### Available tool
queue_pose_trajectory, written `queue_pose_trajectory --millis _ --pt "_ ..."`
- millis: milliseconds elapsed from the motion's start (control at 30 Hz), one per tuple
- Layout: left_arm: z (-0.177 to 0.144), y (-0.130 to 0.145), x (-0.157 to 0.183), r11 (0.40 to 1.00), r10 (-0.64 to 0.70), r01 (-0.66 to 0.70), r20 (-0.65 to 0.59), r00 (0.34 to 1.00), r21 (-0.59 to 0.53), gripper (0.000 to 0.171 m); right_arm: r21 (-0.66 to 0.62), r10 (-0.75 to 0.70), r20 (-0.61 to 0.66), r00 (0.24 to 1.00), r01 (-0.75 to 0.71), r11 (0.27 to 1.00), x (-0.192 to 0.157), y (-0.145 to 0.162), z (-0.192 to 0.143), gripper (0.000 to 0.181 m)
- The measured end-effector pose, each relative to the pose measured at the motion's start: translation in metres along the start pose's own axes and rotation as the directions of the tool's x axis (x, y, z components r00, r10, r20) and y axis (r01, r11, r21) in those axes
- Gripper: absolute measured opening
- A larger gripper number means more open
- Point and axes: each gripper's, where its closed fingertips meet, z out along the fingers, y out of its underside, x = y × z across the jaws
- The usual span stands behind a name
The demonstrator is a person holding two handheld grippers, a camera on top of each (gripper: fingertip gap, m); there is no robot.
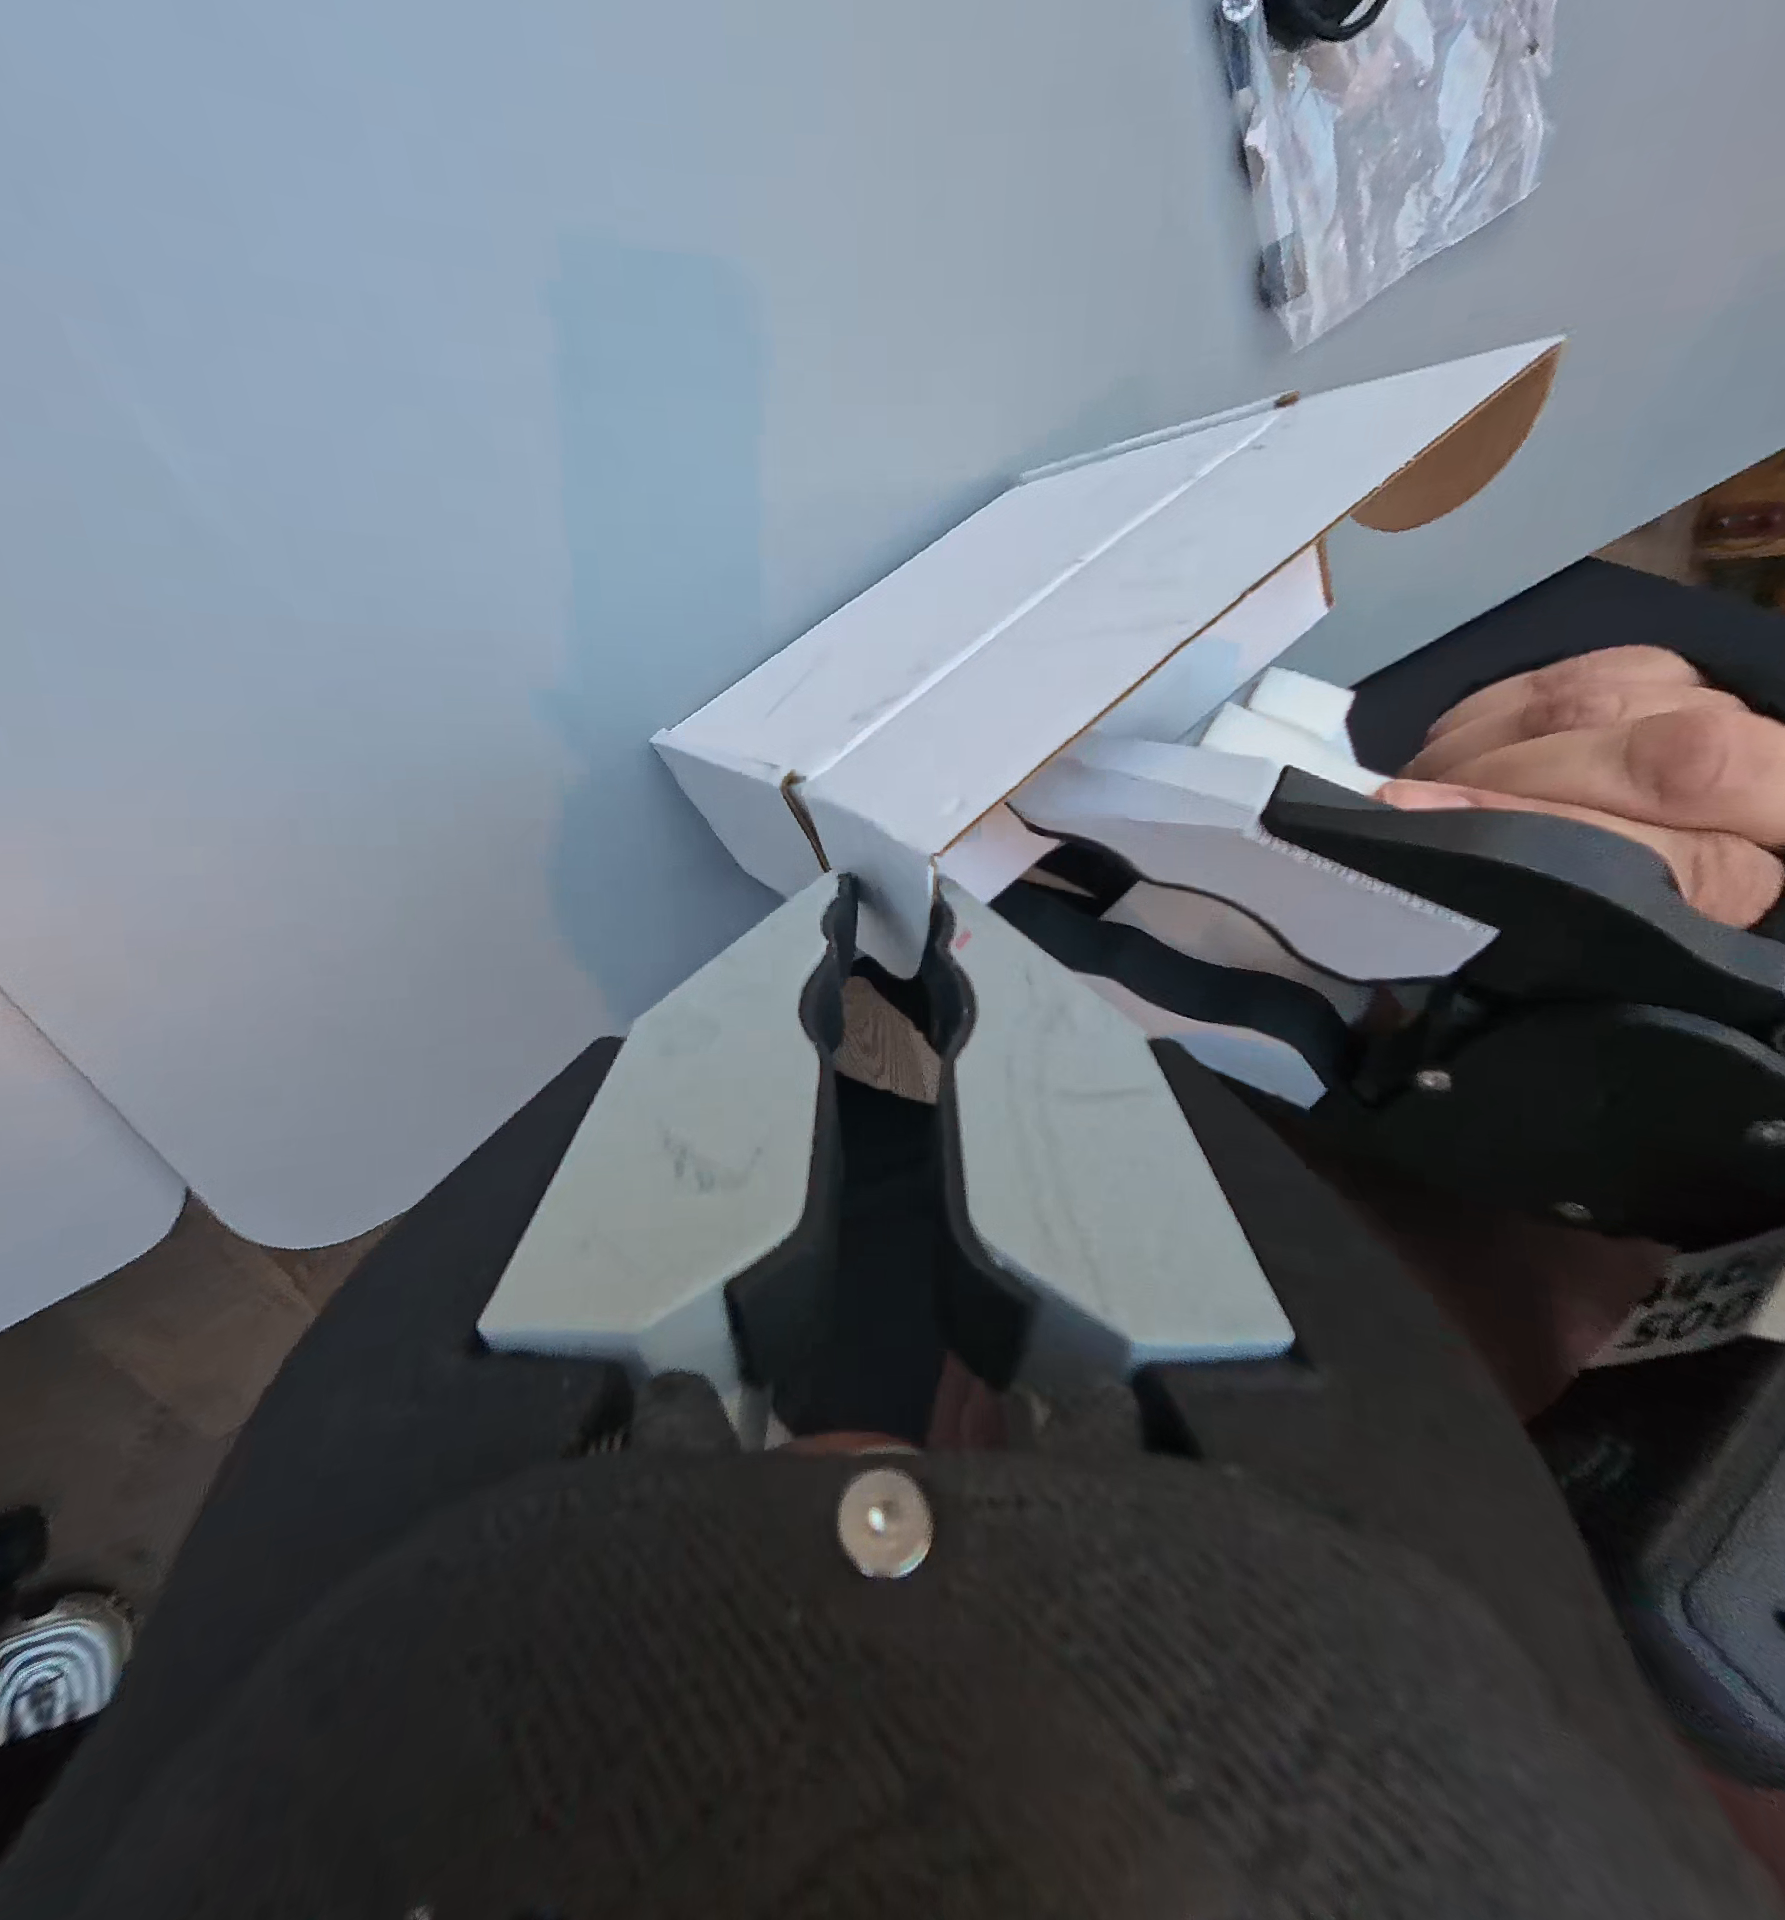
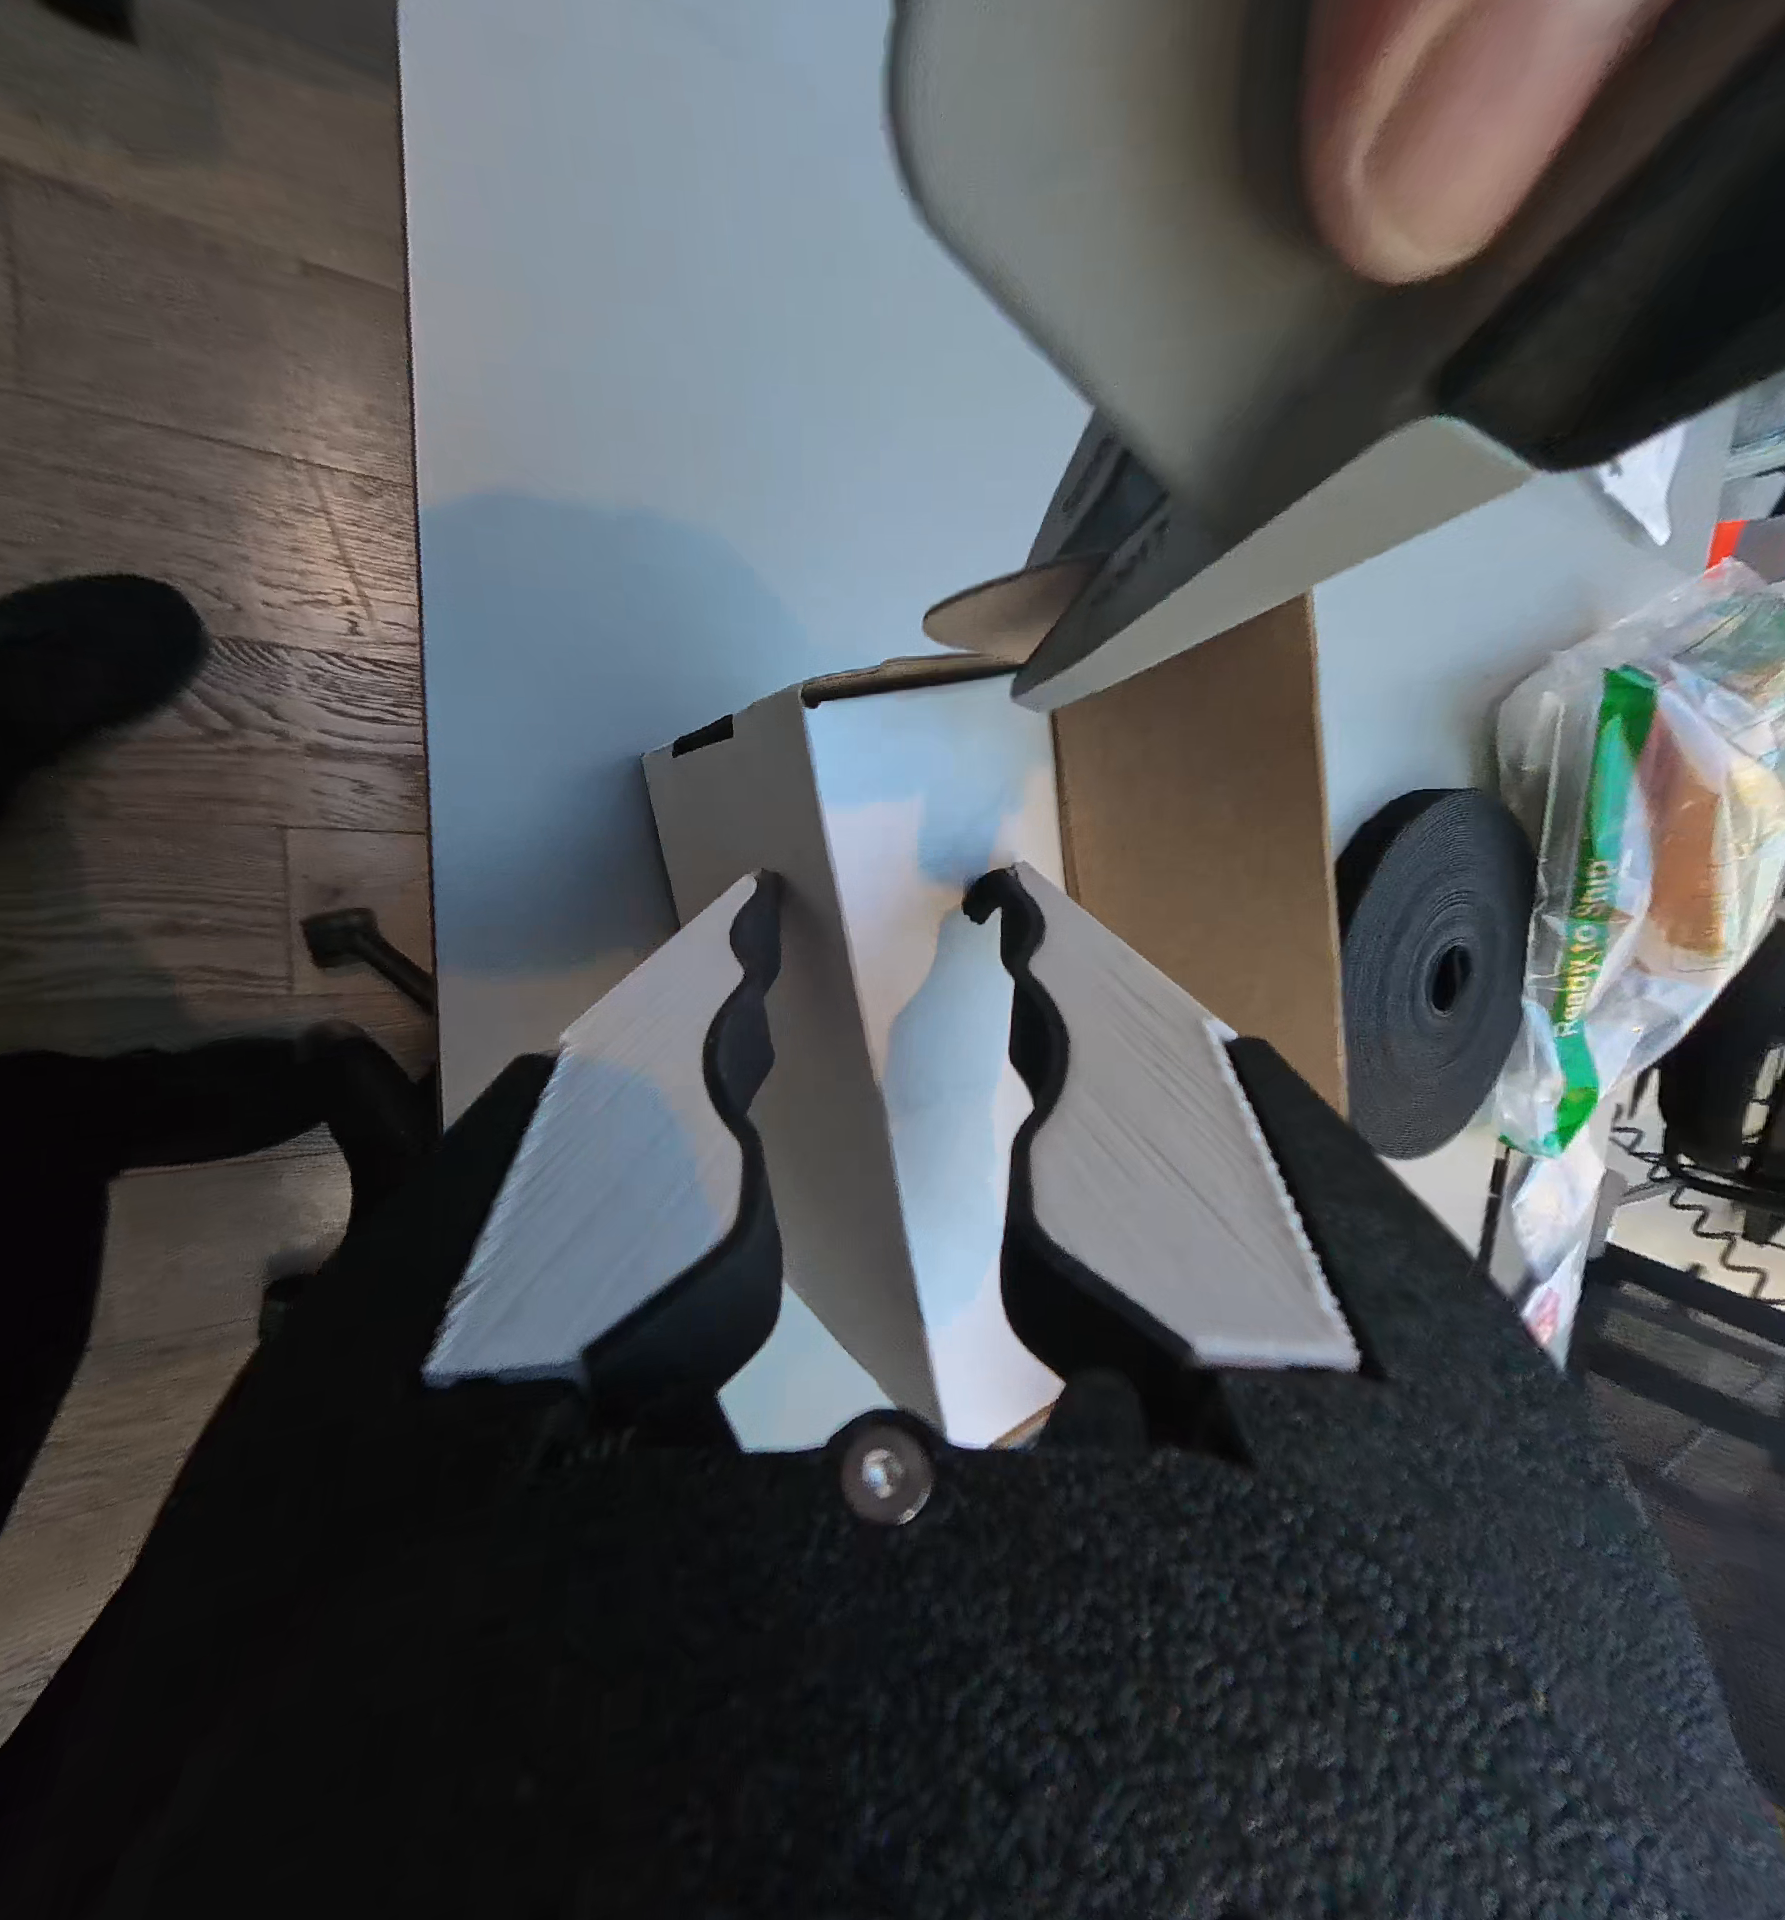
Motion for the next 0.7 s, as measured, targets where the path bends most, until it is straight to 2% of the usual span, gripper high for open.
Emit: queue_pose_trajectory --millis 167,267,433,500,700 --pt "0.0102 0.0020 0.0075 0.996 -0.029 0.025 0.040 0.999 0.089 0.012 -0.015 -0.012 -0.013 1.000 0.011 1.000 -0.0007 0.0032 0.0002 0.042" --pt "0.0097 0.0024 0.0066 0.985 -0.078 0.074 0.022 0.997 0.155 0.012 -0.012 -0.018 -0.023 1.000 0.018 1.000 -0.0010 0.0017 0.0004 0.042" --pt "0.0105 0.0019 0.0036 0.980 0.062 -0.090 0.156 0.986 0.179 0.008 -0.004 -0.024 -0.020 1.000 0.024 1.000 -0.0006 0.0015 0.0011 0.042" --pt "0.0104 0.0029 -0.0002 0.977 0.118 -0.152 0.215 0.969 0.148 0.007 -0.001 -0.018 -0.017 1.000 0.018 1.000 -0.0003 0.0024 0.0010 0.043" --pt "0.0104 0.0025 -0.0003 0.973 0.084 -0.124 0.200 0.976 0.194 0.008 -0.004 -0.010 -0.016 1.000 0.010 1.000 0.0002 0.0014 0.0018 0.043"
